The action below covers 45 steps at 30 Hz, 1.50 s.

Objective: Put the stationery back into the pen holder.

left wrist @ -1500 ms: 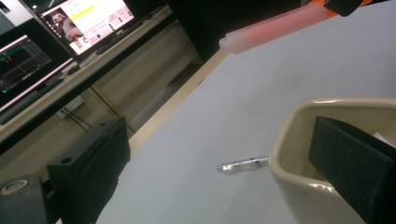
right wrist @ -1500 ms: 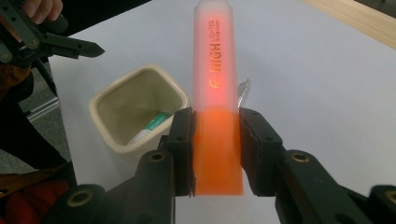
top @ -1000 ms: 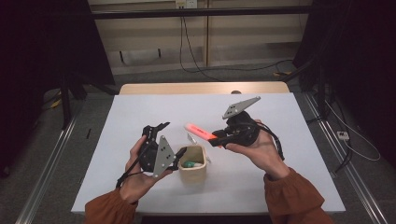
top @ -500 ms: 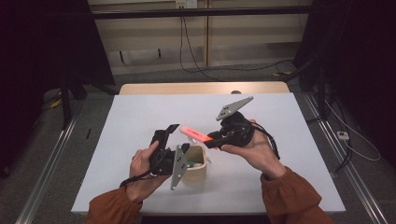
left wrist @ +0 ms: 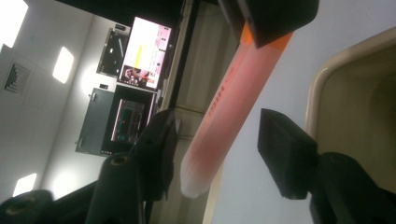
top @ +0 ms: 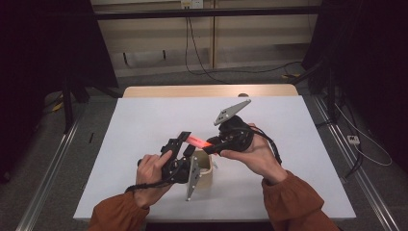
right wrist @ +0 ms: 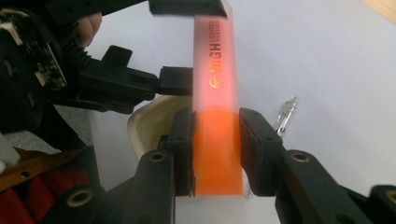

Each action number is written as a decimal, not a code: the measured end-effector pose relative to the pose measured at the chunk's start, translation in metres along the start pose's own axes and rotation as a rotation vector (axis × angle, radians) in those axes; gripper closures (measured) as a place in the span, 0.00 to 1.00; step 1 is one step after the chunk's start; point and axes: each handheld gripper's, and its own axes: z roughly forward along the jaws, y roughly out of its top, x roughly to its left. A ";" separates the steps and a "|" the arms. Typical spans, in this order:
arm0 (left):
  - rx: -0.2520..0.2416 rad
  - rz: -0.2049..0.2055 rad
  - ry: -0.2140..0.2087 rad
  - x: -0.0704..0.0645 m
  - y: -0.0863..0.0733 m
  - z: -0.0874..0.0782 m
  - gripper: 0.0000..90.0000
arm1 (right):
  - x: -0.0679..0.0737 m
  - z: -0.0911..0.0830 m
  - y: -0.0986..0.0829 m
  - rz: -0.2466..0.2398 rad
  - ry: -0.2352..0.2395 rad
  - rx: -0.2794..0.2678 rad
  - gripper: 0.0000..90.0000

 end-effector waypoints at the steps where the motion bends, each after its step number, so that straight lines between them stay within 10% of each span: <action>1: -0.005 0.015 0.008 -0.001 0.001 0.000 0.58 | 0.001 0.002 0.000 -0.001 0.003 0.001 0.76; 13: -0.005 0.114 0.027 -0.007 0.009 0.003 0.79 | 0.001 0.004 0.001 0.010 0.011 -0.010 0.76; 26: -0.014 0.081 0.017 -0.010 0.011 0.002 0.86 | 0.001 -0.002 -0.006 0.019 0.008 -0.104 0.74; 40: -0.048 -0.213 -0.119 0.009 -0.004 0.005 0.86 | -0.002 -0.013 -0.029 0.024 -0.055 -0.253 0.48; 45: -0.089 -0.376 -0.189 0.017 -0.013 0.006 0.86 | -0.006 -0.017 -0.037 0.044 -0.077 -0.284 0.37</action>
